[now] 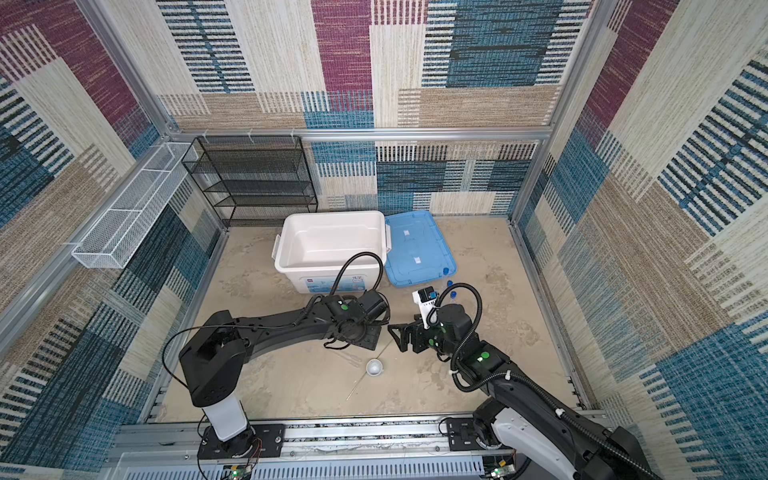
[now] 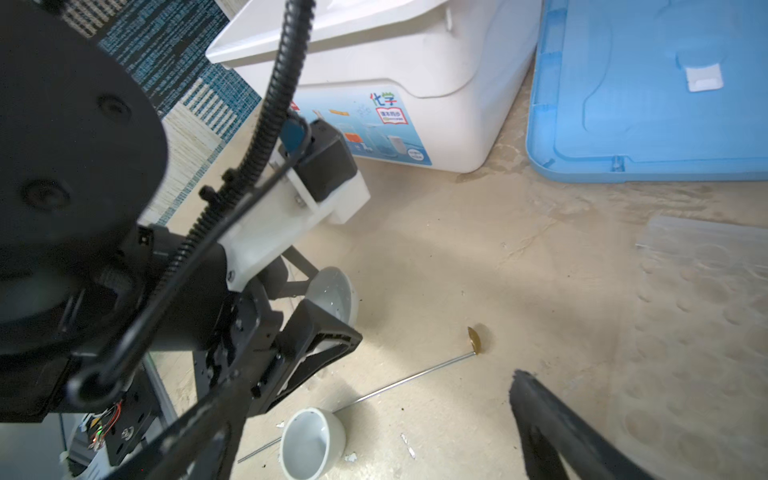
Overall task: Organize the chemistry lab equipment
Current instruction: 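Lift the white dish off the table with the left gripper, then carry the dish over the bin with the left gripper while the right moves beside it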
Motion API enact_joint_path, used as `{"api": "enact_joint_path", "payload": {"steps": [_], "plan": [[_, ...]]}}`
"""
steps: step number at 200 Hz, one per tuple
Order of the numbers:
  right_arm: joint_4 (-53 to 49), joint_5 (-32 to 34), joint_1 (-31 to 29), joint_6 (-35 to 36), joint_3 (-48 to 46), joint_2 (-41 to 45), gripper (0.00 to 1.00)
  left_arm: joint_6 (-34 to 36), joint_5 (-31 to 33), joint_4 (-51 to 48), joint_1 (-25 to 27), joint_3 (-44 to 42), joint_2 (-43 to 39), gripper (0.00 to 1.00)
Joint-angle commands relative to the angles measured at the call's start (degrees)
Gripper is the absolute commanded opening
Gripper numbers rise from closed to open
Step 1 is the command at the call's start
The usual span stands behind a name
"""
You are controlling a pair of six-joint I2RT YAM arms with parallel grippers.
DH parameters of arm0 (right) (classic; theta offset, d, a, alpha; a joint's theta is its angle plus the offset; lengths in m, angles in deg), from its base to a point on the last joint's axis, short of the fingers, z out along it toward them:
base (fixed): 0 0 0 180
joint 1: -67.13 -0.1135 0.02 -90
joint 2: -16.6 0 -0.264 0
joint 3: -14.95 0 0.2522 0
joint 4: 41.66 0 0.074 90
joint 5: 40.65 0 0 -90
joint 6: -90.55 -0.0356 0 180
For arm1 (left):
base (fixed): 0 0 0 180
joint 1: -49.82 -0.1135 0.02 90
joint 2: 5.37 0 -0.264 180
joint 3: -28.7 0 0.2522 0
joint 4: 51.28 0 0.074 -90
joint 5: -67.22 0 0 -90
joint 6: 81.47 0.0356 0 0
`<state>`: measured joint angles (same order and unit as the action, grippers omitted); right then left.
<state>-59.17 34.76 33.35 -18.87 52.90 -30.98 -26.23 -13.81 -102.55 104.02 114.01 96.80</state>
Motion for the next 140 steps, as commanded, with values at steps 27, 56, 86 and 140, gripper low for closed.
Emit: {"api": "enact_joint_path", "payload": {"steps": [27,56,86,140], "plan": [[5.82,-6.21,-0.06,-0.1,0.82,2.9,0.99,2.13,0.9,-3.88,-1.77,2.52,-5.2,0.67],[8.25,-11.16,-0.06,0.89,3.31,4.12,0.99,4.47,1.48,-7.64,-4.1,6.17,-10.78,0.66],[10.37,-13.62,-0.06,2.73,8.03,1.51,0.99,7.62,-0.38,-12.19,-8.07,12.63,-13.18,0.65],[7.7,-7.3,-0.06,3.14,25.73,-15.64,0.99,12.29,-4.7,-15.59,-18.59,23.56,-10.94,0.63]]}}
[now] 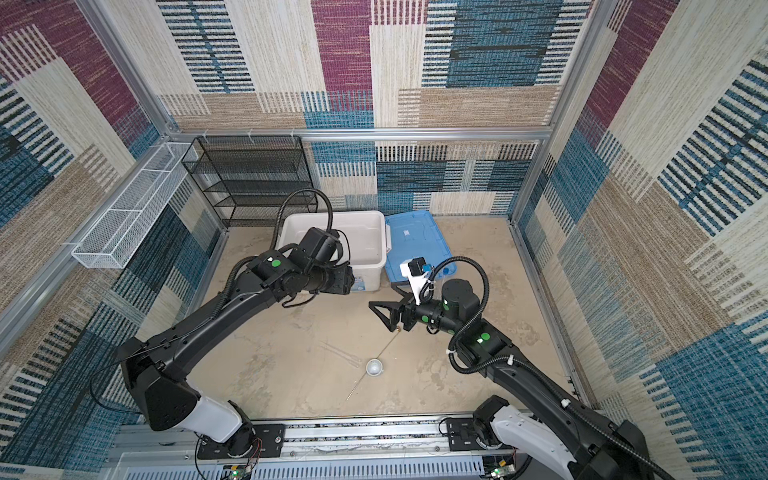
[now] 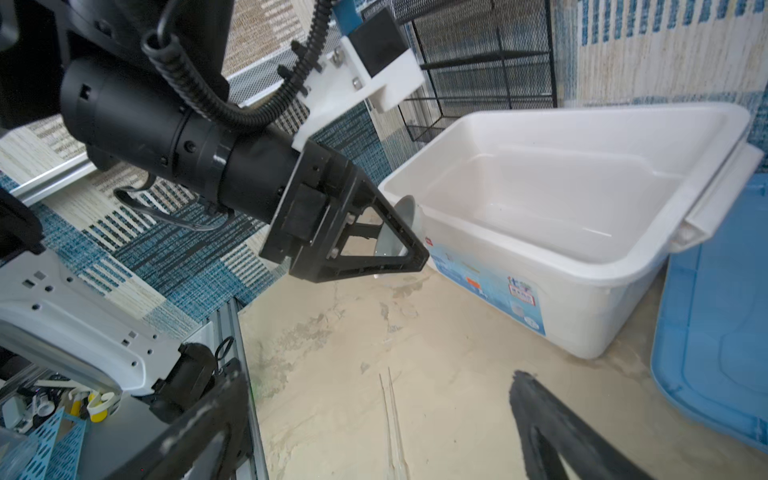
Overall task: Organize the chemistry lab equipment
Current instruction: 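Carry the dish over the bin with the left gripper while the right moves beside it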
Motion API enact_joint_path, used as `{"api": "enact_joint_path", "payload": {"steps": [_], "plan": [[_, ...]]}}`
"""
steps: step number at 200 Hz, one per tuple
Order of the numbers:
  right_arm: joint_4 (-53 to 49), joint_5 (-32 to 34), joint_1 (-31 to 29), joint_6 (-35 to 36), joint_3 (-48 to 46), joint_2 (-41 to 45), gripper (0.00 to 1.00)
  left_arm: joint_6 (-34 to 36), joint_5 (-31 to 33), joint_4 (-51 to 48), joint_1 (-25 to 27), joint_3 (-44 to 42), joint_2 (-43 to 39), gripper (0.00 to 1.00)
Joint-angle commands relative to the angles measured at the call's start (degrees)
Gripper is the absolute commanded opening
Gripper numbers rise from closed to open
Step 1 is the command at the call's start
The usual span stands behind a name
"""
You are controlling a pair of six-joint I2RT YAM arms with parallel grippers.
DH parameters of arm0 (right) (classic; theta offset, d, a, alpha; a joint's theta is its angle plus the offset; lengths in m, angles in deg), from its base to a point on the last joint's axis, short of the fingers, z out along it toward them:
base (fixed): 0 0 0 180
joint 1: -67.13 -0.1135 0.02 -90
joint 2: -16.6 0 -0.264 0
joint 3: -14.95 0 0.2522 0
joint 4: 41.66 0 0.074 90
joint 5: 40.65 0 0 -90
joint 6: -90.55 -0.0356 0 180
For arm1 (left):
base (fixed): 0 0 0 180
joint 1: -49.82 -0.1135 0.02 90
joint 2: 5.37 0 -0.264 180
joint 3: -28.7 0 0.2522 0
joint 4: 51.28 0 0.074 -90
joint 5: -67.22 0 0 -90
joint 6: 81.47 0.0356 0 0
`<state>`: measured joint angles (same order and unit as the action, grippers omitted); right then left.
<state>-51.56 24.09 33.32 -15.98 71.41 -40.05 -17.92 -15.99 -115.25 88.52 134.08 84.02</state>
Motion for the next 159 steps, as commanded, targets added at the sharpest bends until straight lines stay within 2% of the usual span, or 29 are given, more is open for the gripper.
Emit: {"api": "enact_joint_path", "payload": {"steps": [1,79,108,123,159], "plan": [[0.01,3.33,-0.04,0.22,7.71,-6.91,0.99,4.06,-2.58,-2.97,-3.27,3.75,2.07,0.63],[-3.6,2.38,-0.04,0.36,31.21,-30.09,0.99,7.44,-4.2,-7.56,-18.34,23.97,20.19,0.63],[-8.47,5.61,-0.04,0.17,40.36,-38.24,0.99,8.6,-0.89,-8.42,-20.04,29.6,26.71,0.62],[-9.39,5.65,-0.04,0.02,43.74,-41.51,0.99,8.64,-1.14,-8.7,-21.01,32.06,29.9,0.62],[-12.36,6.12,-0.2,0.78,50.15,-47.41,1.0,8.86,0.55,-9.01,-21.93,33.98,35.24,0.62]]}}
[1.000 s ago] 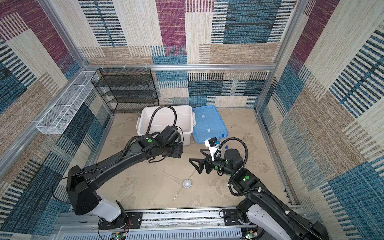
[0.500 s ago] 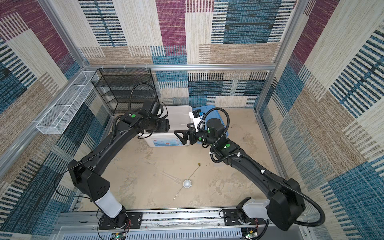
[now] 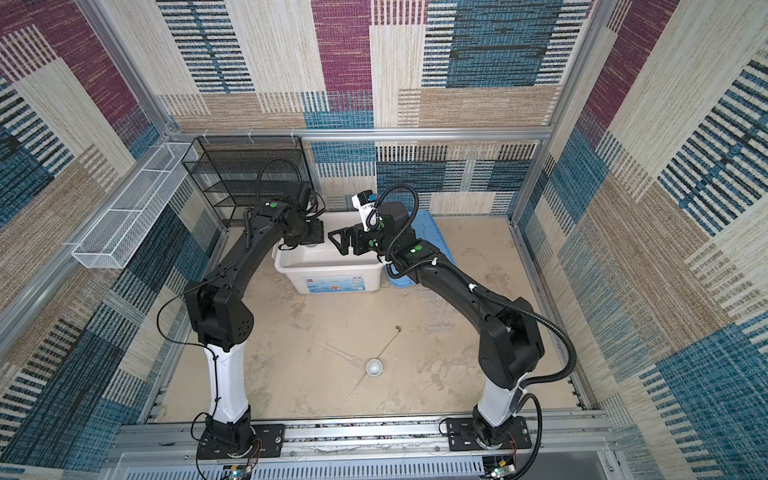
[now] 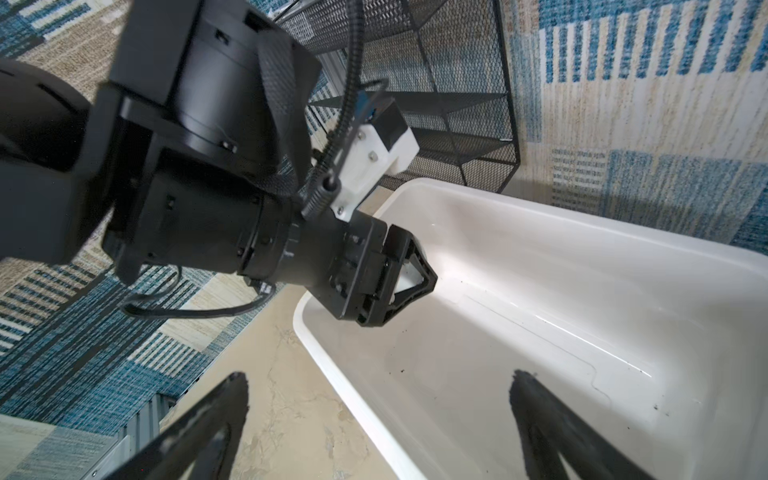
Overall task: Organize the chemistry lab equipment
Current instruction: 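Carry the dish over the bin with the left gripper while the right moves beside it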
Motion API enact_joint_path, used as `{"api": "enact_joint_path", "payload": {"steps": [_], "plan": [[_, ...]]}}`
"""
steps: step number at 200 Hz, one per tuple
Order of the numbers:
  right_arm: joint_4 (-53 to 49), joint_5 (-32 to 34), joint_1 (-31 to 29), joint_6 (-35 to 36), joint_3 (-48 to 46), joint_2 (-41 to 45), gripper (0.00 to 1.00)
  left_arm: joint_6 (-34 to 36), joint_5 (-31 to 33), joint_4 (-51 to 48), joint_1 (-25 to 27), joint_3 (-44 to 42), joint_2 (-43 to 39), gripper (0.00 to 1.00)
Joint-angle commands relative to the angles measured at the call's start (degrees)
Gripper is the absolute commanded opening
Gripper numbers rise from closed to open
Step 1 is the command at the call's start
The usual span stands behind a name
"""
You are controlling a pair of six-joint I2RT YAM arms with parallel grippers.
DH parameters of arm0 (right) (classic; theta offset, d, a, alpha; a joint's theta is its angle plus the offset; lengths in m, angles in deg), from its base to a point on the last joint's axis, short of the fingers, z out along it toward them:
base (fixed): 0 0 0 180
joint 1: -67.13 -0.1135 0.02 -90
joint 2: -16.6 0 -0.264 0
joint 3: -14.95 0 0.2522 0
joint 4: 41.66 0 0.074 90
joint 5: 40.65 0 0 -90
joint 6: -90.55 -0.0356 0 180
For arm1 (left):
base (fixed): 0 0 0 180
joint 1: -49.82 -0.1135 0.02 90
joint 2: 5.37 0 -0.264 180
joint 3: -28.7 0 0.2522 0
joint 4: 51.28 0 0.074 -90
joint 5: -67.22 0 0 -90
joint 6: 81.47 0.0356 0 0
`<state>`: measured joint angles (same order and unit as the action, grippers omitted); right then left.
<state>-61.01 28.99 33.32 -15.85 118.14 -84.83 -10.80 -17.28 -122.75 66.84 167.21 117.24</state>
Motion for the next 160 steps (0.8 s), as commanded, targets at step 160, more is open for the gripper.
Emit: {"api": "enact_joint_path", "payload": {"steps": [160], "plan": [[-7.33,2.74,-2.47,4.57,10.09,-13.88,0.99,1.64,5.66,0.84,-1.23,-5.82,9.85,0.62]]}}
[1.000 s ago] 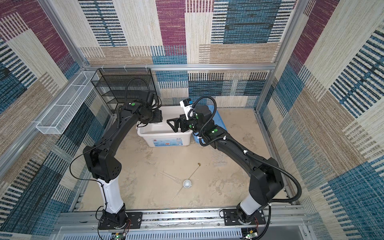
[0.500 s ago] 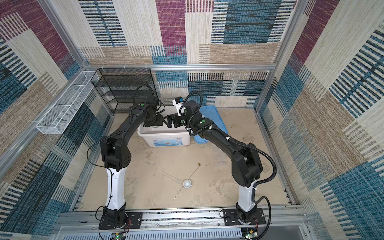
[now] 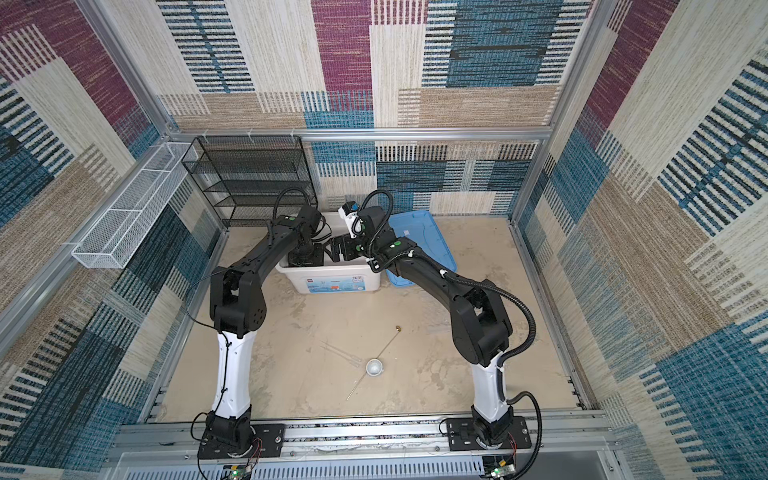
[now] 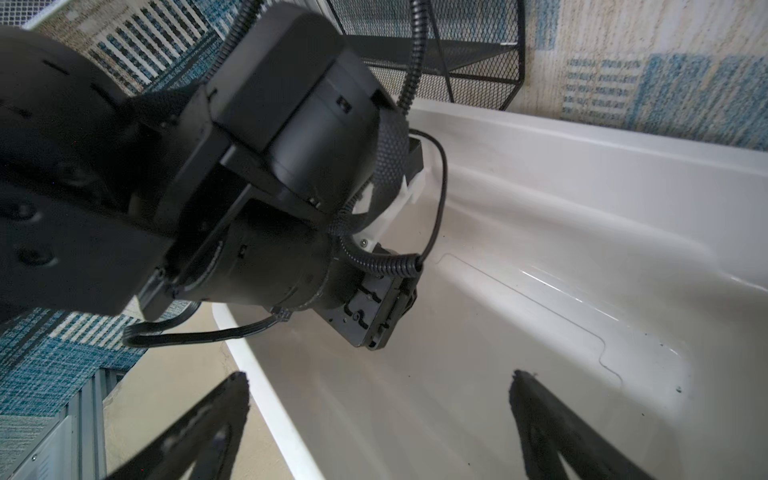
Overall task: Organize the chemistry lab equipment
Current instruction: 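Carry the dish over the bin with the left gripper while the right moves beside it, then lower the dish into the bin and open the left gripper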
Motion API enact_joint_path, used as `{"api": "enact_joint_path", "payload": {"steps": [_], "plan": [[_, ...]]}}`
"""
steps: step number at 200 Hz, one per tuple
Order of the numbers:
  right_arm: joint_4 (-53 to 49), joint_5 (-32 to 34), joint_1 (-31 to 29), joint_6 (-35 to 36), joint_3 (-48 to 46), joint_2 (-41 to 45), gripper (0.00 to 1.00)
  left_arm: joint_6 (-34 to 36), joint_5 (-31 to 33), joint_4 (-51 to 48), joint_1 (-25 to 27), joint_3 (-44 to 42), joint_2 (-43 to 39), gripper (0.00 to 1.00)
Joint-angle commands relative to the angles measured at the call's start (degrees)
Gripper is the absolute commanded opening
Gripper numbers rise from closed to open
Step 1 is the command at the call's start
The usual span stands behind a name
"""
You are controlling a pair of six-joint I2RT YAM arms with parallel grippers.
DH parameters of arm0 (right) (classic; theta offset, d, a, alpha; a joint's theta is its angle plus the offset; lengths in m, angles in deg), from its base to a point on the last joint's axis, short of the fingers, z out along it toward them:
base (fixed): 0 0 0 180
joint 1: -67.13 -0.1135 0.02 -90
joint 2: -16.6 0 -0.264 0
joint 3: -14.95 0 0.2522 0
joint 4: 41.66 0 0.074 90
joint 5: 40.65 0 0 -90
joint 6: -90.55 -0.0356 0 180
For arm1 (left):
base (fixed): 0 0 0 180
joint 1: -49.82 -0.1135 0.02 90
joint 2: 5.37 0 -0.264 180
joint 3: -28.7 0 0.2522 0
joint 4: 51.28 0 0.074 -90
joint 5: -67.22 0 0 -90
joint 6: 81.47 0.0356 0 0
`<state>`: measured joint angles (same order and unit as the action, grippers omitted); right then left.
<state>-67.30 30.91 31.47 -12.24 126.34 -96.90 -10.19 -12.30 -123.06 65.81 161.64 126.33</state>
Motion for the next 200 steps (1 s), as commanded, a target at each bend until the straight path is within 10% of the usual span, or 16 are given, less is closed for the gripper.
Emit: {"api": "enact_joint_path", "payload": {"steps": [1,200], "plan": [[-1.08,0.84,-0.63,0.99,2.06,-1.99,0.99,1.0,0.68,1.15,-0.18,-0.25,0.84,0.62],[-0.48,2.17,-1.15,-0.25,2.13,-3.85,0.97,-0.4,-2.76,6.84,-0.34,-7.64,2.28,0.71]]}}
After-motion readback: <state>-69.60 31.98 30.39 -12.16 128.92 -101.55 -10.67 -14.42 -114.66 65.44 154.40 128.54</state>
